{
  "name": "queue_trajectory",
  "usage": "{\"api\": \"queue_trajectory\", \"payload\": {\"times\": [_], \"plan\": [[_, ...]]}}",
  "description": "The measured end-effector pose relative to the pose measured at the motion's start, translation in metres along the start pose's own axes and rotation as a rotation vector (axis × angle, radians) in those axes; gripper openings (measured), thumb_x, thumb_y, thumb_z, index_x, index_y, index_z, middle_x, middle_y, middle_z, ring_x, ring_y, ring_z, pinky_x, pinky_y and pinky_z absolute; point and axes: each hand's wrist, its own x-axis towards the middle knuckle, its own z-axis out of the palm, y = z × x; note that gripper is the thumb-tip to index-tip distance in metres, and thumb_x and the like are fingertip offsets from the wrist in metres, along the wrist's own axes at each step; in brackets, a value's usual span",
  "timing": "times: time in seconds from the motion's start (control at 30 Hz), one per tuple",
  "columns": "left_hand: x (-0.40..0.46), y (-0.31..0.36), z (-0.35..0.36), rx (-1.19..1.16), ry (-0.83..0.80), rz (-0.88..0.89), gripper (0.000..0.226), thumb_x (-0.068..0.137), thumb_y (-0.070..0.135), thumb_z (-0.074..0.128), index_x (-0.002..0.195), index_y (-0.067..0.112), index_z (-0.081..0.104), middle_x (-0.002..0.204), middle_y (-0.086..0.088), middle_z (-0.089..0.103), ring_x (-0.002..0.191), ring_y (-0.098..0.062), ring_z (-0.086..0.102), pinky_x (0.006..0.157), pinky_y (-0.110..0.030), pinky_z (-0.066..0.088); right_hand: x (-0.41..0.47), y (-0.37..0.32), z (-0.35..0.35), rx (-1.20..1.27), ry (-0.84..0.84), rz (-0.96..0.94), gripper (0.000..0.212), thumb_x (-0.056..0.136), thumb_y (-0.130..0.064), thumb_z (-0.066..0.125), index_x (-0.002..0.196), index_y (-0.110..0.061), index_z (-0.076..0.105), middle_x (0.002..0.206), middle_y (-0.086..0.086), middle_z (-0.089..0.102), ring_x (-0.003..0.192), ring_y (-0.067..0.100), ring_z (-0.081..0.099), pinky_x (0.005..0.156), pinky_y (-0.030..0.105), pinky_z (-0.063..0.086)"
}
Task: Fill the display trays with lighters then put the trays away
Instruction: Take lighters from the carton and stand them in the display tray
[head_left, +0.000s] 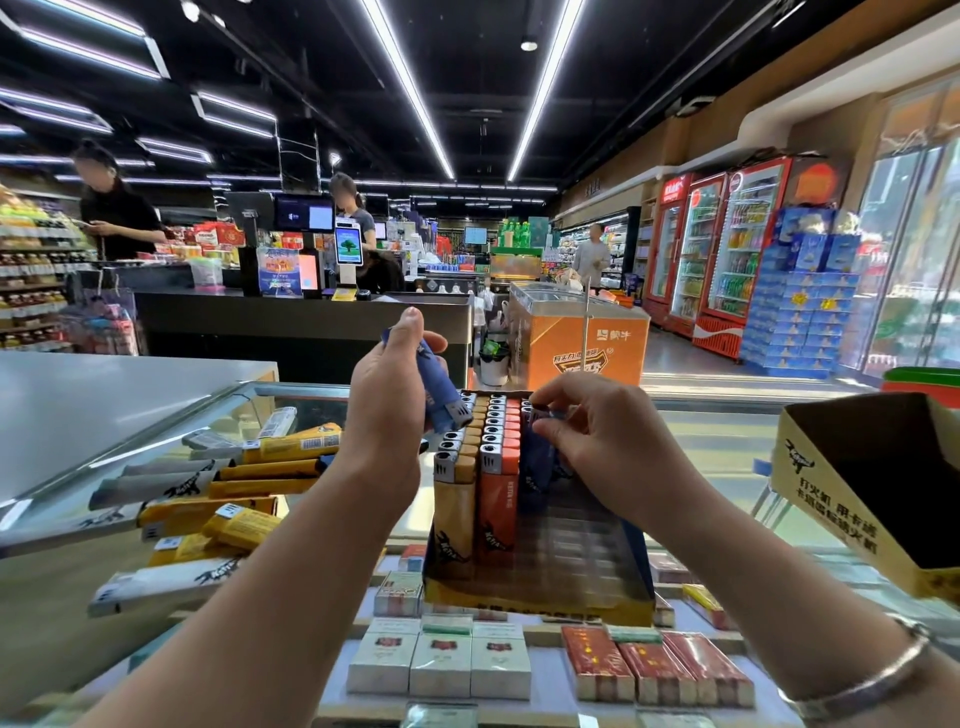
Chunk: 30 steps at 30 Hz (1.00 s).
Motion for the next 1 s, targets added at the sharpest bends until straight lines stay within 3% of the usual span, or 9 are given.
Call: {"api": "queue_trajectory", "payload": {"times": [0.1,0.23,0.33,0.43,0.53,0.6,0.67,0.87,1.0], "plan": [[0.001,-0.001,0.000,-0.004,-0.001,-0.003,0.034,0.095,0.040,0.041,0.075,0.016,0.055,0.044,0.011,0.054,0.037,0.002,0.050,0.038,-0.012,0.041,0.001,-0.001,0.000,-0.063,-0.054,-0.042,0.014,0.082,-0.006,0.066,0.095,-0.011,0.066,0.085,-0.010,0.053,0.072,-0.001,0.048,0.067,0.006,0.041],[0.001,-0.002,0.000,-0.003,0.035,-0.024,0.037,0.094,0.041,0.043,0.069,0.018,0.057,0.070,0.000,0.053,0.050,0.000,0.056,0.044,-0.018,0.045,0.002,-0.002,0.000,-0.097,-0.116,-0.058,0.010,0.084,-0.007,0.063,0.094,-0.009,0.066,0.086,-0.009,0.052,0.080,0.009,0.051,0.070,0.018,0.042],[0.001,0.000,0.000,-0.006,0.022,-0.031,0.037,0.093,0.042,0.045,0.066,0.019,0.058,0.073,0.000,0.051,0.064,-0.008,0.052,0.052,-0.022,0.044,0.001,-0.002,0.001,-0.128,-0.123,-0.055,0.016,0.085,-0.008,0.061,0.100,-0.009,0.067,0.090,-0.007,0.050,0.082,0.015,0.054,0.071,0.027,0.048],[-0.001,0.002,0.000,-0.051,-0.041,-0.052,0.031,0.090,0.041,0.050,0.071,0.018,0.058,0.057,0.004,0.054,0.054,-0.007,0.053,0.052,-0.023,0.048,-0.001,-0.001,-0.001,-0.165,-0.042,-0.049,0.019,0.085,-0.015,0.064,0.104,-0.012,0.068,0.087,-0.011,0.047,0.076,0.008,0.050,0.062,0.013,0.037],[-0.004,0.004,0.000,-0.065,-0.146,-0.044,0.022,0.086,0.037,0.058,0.078,0.017,0.055,0.051,0.008,0.058,0.048,-0.005,0.057,0.046,-0.021,0.048,0.003,-0.006,-0.007,0.073,0.116,0.030,0.007,0.086,-0.017,0.064,0.090,-0.019,0.069,0.077,-0.016,0.054,0.066,0.000,0.052,0.060,0.009,0.038],[-0.006,0.005,0.001,-0.071,-0.201,-0.023,0.020,0.080,0.035,0.064,0.078,0.016,0.055,0.056,0.004,0.062,0.049,-0.008,0.059,0.046,-0.019,0.047,0.005,-0.014,-0.012,0.381,0.131,0.082,0.006,0.084,-0.027,0.062,0.079,-0.024,0.063,0.066,-0.006,0.060,0.054,0.005,0.051,0.054,0.019,0.043],[-0.008,0.005,0.003,-0.064,-0.241,0.005,0.025,0.070,0.035,0.067,0.079,0.015,0.057,0.059,0.003,0.063,0.050,-0.008,0.060,0.047,-0.018,0.048,0.005,-0.022,-0.015,0.650,0.062,0.136,0.018,0.078,-0.037,0.059,0.083,-0.020,0.060,0.063,0.007,0.062,0.051,0.016,0.054,0.049,0.028,0.047],[-0.009,0.002,0.003,0.034,-0.325,0.112,0.032,0.061,0.036,0.071,0.081,0.014,0.058,0.067,0.001,0.066,0.059,-0.009,0.064,0.053,-0.018,0.051,0.004,-0.025,-0.015,0.813,0.118,0.245,0.014,0.083,-0.004,0.061,0.094,-0.010,0.056,0.064,0.002,0.066,0.056,0.017,0.065,0.055,0.027,0.057],[-0.010,0.001,0.004,0.207,-0.391,0.156,0.033,0.066,0.045,0.064,0.087,0.019,0.059,0.078,0.007,0.071,0.068,0.002,0.063,0.060,-0.013,0.046,0.008,-0.018,-0.023,0.926,0.241,0.308,0.015,0.086,0.002,0.055,0.092,-0.011,0.060,0.071,0.004,0.065,0.055,0.015,0.063,0.051,0.024,0.054]]}}
